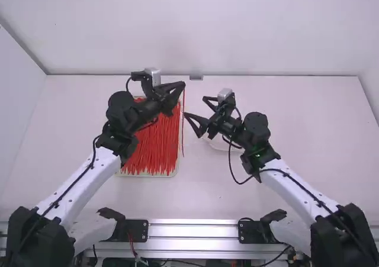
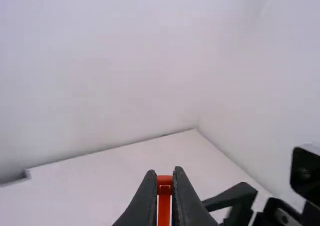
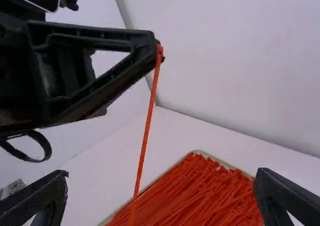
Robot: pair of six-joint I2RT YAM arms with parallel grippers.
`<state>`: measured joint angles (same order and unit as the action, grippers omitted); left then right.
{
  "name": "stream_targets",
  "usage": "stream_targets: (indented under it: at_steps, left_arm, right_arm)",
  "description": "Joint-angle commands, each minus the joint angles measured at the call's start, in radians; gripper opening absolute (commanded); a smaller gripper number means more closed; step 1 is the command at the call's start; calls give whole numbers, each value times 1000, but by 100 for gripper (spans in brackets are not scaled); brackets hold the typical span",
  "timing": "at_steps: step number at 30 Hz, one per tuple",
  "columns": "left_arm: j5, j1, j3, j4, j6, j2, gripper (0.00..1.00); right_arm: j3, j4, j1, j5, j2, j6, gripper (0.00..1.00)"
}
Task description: Fasten the cable tie
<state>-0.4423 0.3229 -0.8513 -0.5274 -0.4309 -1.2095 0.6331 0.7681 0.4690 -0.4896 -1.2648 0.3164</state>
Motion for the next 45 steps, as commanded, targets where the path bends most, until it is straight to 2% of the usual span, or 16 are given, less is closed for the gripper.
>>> stream_targets:
  at_steps: [1, 6, 8, 11, 12, 15, 22, 28, 33, 35, 36, 39, 40, 41, 43, 45]
  left_arm:
    - [-12, 14, 8, -9, -7, -1, 2]
    - [-14, 32, 8, -9, -8, -1, 2]
    - [-13, 32, 8, -10, -10, -1, 2]
    - [-13, 32, 8, -11, -10, -1, 2]
    - [-13, 32, 8, -11, -10, -1, 2]
    - [-13, 32, 8, -9, -10, -1, 2]
    - [-14, 32, 8, -8, -26, -1, 2]
    - [-18, 32, 8, -8, -26, -1, 2]
    - [-16, 32, 8, -9, -25, -1, 3]
    - [-11, 32, 8, -14, -24, -1, 17]
    - [-11, 32, 8, -14, -24, -1, 17]
    - [-11, 29, 8, -32, 5, -1, 57]
    - [-11, 30, 8, -34, 11, -1, 64]
    - [-12, 31, 8, -39, 27, -1, 78]
    - [-13, 31, 8, -36, 72, -1, 97]
    - [-14, 31, 8, -30, 111, -1, 99]
  right_arm:
    - [28, 47, 11, 19, -40, 30, 99]
    - [28, 142, 7, 19, -109, 81, 100]
    - [28, 161, 7, 18, -123, 80, 95]
    - [28, 180, 7, 16, -137, 80, 73]
    - [28, 179, 7, 16, -136, 80, 71]
    - [30, 179, 11, 17, -136, 79, 50]
    - [30, 175, 12, 15, -136, 78, 29]
    - [30, 175, 15, 16, -136, 77, 0]
    - [30, 175, 14, 16, -136, 80, 0]
    - [30, 175, 5, 3, -136, 80, 0]
    - [30, 175, 5, 3, -136, 80, 0]
    - [30, 183, -28, -71, -132, 80, 0]
    - [30, 187, -37, -90, -132, 80, 0]
    - [30, 194, -55, -131, -132, 80, 0]
    - [30, 204, -90, -191, -132, 80, 0]
    - [29, 216, -113, -232, -132, 81, 0]
